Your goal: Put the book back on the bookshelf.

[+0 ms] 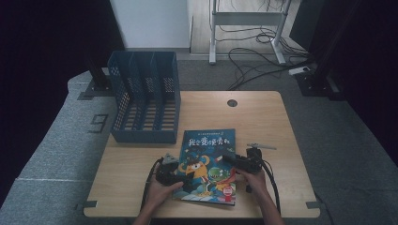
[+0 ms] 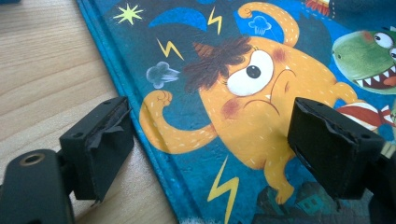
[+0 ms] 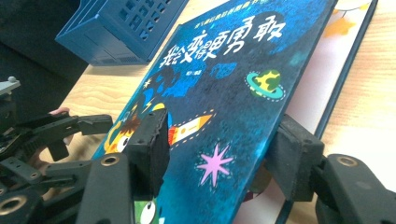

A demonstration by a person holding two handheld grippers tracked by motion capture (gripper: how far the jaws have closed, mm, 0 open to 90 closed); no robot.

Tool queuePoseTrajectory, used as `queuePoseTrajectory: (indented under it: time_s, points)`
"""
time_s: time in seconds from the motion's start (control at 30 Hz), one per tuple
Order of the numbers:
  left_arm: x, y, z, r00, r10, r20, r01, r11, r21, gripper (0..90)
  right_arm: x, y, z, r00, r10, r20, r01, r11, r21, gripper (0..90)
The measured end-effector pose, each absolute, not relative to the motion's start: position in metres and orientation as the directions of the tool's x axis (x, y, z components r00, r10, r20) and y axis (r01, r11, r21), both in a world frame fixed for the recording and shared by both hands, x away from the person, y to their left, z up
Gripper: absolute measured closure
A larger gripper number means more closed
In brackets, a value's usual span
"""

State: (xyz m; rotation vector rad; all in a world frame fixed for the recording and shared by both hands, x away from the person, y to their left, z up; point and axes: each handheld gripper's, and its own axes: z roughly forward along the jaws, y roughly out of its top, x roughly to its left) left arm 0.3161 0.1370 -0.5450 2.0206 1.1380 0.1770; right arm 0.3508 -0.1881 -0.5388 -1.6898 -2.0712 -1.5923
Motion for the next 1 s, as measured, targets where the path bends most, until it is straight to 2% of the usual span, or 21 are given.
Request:
queuePoseTrajectory:
  time_s: [0.3,1.0]
  points:
    - [0.316,0.137,-0.545,0.592,0.77,-0.239,0.658,-0.29,0.695,14.3,0.359,-0.184,-0.541,-0.415,0.736,0.535,0.729,-0.084,0.68,42.8]
    - [0.316,0.138,-0.545,0.595,0.765,-0.246,0.657,-0.287,0.697,14.4,0.37,-0.185,-0.546,-0.418,0.722,0.551,0.721,-0.105,0.685,51.9]
